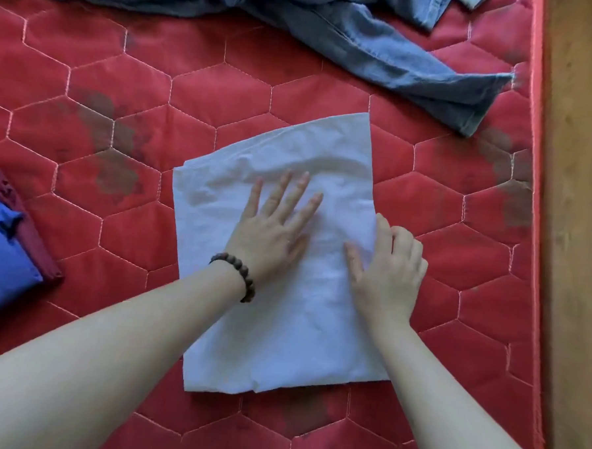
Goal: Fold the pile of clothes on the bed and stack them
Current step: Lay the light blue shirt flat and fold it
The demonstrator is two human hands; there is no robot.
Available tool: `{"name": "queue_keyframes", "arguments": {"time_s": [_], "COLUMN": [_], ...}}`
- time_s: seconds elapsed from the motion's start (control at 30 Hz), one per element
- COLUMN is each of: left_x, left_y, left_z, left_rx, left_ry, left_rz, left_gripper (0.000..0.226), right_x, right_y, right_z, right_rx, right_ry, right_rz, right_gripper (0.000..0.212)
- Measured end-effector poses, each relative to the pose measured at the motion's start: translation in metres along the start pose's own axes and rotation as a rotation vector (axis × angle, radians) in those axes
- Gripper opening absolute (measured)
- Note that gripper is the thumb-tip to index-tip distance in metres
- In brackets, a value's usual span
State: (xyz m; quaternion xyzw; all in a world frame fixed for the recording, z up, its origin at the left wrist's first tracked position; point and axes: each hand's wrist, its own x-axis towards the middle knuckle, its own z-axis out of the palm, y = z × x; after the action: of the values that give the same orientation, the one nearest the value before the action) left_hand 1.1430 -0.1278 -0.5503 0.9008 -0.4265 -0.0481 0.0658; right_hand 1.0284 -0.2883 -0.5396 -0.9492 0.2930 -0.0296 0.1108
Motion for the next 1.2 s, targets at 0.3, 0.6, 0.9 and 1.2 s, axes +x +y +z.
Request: {"name": "queue_keyframes", "arguments": {"time_s": [0.3,0.6,0.9,1.2], "left_x": [0.116,0.098,0.106,0.118], "left_y": [0.021,-0.031,-0.071,-0.086], "left_z": [-0.028,-0.058,-0.130,-0.247], "left_rx": [0.121,0.327,0.091,0.077], "left_ry": [-0.419,-0.558,-0.327,0.282], "left_rz": [0.500,0.590,0.218,0.376], "left_gripper": [0.069,0.056,0.050,0.030], "right_x": [-0.060,-0.017,0.088,0.142], "right_y": [-0.008,0.015,-0.001,-0.020], "right_z": [-0.009,-0.026,-0.106,-0.221], "right_rx": [-0.004,0.092,0.004,-0.036], "right_ry": [-0.218,-0.362,-0.084,0.262], "right_rz": [0.374,0.145,-0.144,-0.547], "right_gripper": [0.063,0.040,0.036,0.039]}}
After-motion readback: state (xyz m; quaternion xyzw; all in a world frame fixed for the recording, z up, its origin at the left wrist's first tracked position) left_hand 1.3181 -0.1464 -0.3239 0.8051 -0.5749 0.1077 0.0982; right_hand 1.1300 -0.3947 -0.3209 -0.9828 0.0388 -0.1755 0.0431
